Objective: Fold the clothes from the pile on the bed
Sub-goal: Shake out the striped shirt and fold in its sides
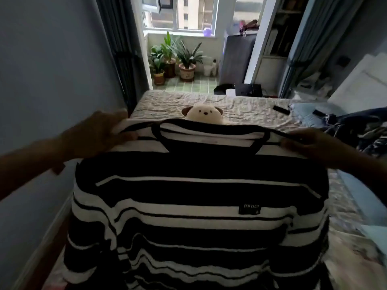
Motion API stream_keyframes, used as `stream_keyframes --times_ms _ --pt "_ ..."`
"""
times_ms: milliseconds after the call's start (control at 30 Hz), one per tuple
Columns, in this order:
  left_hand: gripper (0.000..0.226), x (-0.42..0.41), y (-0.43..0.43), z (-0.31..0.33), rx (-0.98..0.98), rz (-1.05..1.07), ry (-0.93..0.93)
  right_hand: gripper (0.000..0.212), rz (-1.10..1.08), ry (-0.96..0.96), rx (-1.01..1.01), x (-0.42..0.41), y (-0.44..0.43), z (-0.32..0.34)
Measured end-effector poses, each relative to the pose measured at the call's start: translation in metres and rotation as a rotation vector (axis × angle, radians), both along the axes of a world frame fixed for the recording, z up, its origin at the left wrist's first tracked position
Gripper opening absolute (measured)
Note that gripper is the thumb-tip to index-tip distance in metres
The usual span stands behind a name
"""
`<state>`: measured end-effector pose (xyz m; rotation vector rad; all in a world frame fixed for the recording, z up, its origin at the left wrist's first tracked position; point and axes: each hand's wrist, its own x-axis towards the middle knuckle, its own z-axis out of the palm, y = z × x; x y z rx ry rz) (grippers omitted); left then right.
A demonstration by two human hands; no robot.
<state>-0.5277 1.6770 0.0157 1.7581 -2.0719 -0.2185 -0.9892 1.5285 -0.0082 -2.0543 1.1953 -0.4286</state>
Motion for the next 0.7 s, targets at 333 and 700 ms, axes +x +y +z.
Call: stream_keyframes --times_ms 333,700 --pt "0.080 0.065 -0.175 -0.452 0.378 0.202 -0.311 0.029 -0.023 0.461 0.110 0.097 -0.167 -0.415" --pt "0.073 -0.104 -0.183 -0.670 0.157 0.090 -0.255 0.063 -0.337 0.446 0.047 0.016 -0.171 -0.639"
